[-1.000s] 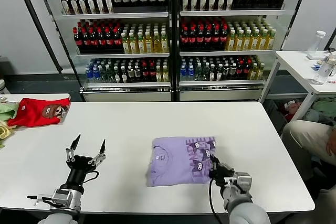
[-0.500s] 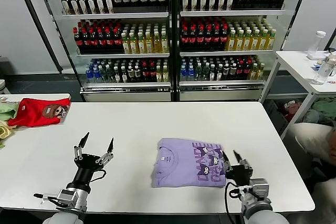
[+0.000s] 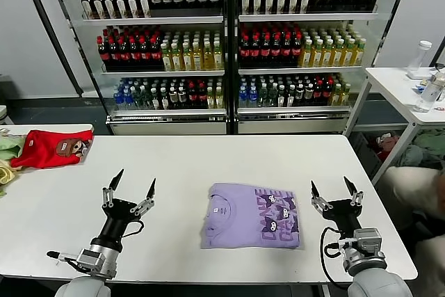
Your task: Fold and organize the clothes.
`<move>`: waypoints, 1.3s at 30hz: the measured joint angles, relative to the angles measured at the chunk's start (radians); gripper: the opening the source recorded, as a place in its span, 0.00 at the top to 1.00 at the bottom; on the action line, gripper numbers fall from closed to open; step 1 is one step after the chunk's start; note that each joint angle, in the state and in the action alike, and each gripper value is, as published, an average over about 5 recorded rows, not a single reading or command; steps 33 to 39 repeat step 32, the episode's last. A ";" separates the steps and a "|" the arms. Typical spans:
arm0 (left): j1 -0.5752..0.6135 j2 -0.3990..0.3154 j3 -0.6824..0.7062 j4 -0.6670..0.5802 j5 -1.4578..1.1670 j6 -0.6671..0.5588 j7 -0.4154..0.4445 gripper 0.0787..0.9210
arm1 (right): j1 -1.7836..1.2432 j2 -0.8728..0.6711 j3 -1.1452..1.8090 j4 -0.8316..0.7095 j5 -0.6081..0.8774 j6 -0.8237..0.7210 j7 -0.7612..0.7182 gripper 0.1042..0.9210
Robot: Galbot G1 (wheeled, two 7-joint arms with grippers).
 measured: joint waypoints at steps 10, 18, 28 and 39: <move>-0.022 -0.011 -0.006 0.013 -0.009 -0.026 0.064 0.12 | -0.002 -0.009 0.044 -0.008 -0.035 0.030 -0.020 0.12; -0.030 -0.016 0.002 0.044 0.000 -0.055 0.083 0.12 | 0.025 0.001 0.052 -0.043 -0.091 0.064 -0.028 0.12; -0.044 -0.008 -0.002 0.097 -0.016 -0.069 0.090 0.12 | 0.088 0.024 0.034 -0.123 -0.164 0.111 -0.031 0.12; -0.044 -0.011 -0.003 0.099 -0.015 -0.070 0.090 0.12 | 0.114 0.025 0.025 -0.148 -0.174 0.118 -0.033 0.12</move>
